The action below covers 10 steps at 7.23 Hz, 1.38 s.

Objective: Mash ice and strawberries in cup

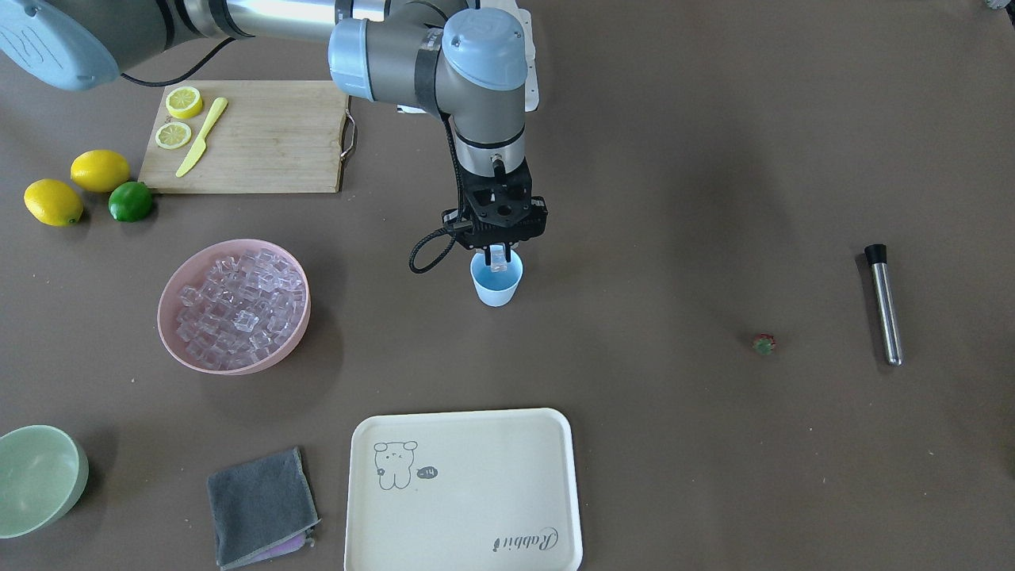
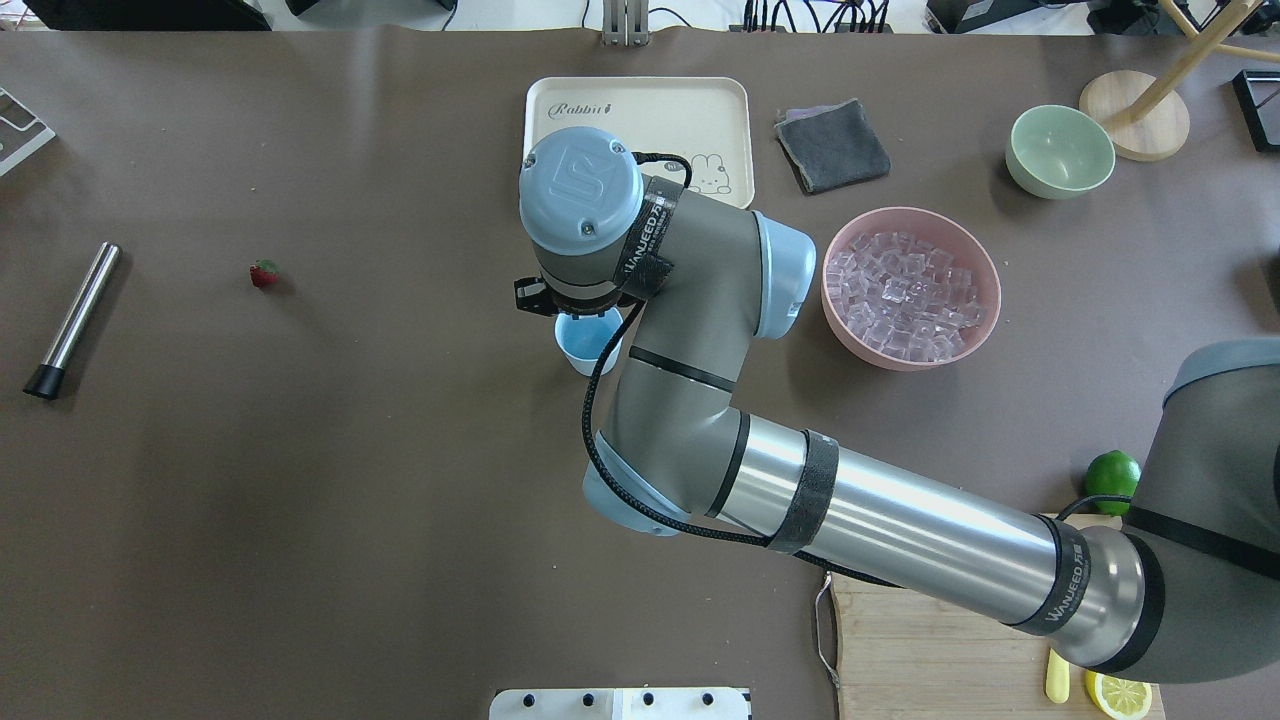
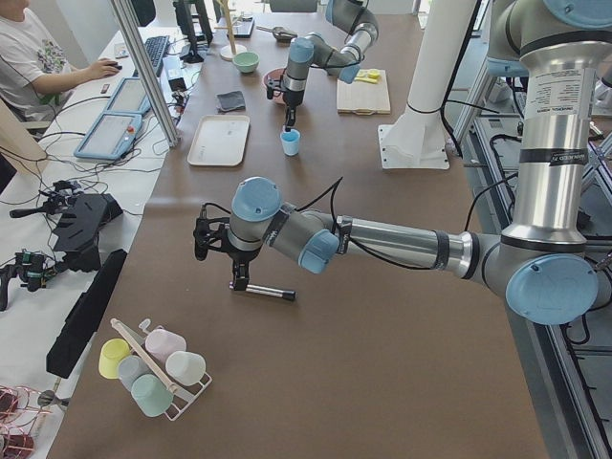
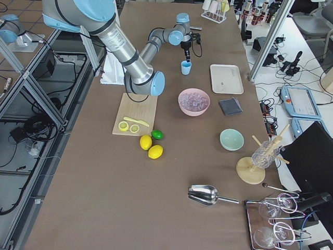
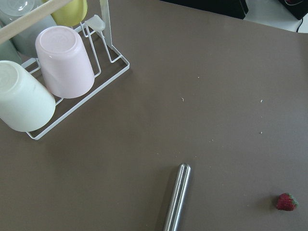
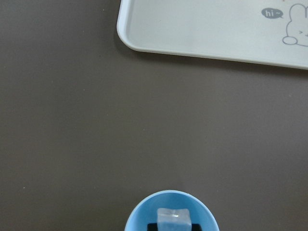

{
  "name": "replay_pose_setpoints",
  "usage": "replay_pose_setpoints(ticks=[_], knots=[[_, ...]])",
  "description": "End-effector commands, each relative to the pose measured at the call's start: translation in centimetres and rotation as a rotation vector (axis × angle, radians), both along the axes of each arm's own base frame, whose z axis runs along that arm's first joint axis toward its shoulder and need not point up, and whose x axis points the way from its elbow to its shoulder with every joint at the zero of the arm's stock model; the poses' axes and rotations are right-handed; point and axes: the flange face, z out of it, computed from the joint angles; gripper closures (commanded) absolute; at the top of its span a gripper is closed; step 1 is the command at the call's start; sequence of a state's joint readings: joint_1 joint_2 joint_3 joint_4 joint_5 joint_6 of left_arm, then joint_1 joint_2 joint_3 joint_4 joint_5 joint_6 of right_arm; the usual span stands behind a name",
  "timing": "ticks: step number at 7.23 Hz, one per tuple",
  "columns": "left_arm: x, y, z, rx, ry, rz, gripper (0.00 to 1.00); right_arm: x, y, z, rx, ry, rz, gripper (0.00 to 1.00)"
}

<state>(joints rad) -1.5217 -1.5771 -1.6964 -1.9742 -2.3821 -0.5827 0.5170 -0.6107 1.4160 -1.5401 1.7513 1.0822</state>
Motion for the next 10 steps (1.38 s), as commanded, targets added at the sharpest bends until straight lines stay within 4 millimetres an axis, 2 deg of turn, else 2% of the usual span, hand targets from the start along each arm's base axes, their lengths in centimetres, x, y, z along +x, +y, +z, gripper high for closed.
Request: replay_pose_setpoints(ticks=[1, 2, 3, 4, 5, 6, 8, 9, 10], knots=[[0.0, 0.0, -0.2, 0.001, 0.003, 0.002, 0.03, -1.0, 0.3, 0.8, 0.002, -0.005, -0.006, 1.00], [0.0, -0.1, -0.1, 0.000, 0.003, 0.002, 0.03, -1.0, 0.7, 1.5, -0.001, -0.003, -0.010, 1.00], [0.0, -0.5, -0.4, 0.004, 0.003, 0.002, 0.03, -1.3, 0.9, 1.7, -0.002, 0.001, -0.005, 0.60], [0.1, -0.5, -0.5, 0.006, 0.004, 0.002, 0.03, -1.4, 1.0, 2.3, 0.007, 0.013, 0.003, 0.31], [0.0, -0.3, -0.5, 0.007, 0.005, 0.002, 0.03, -1.3, 1.1, 2.2, 0.014, 0.012, -0.002, 0.20], [0.0, -0.3, -0.4, 0.004, 0.004, 0.002, 0.03, 0.1, 0.6, 1.0, 0.024, -0.008, 0.004, 0.14], [0.1, -0.4, -0.4, 0.006, 0.004, 0.002, 0.03, 6.7, -4.4, -0.4, -0.025, -0.071, -0.002, 0.15], [0.0, -0.2, -0.4, 0.006, 0.004, 0.002, 0.03, 11.0, -6.2, 0.1, -0.042, -0.056, -0.031, 0.17], [0.0, -0.1, -0.5, 0.007, 0.005, 0.002, 0.03, 15.7, -6.5, 3.4, -0.001, -0.018, -0.073, 0.17]])
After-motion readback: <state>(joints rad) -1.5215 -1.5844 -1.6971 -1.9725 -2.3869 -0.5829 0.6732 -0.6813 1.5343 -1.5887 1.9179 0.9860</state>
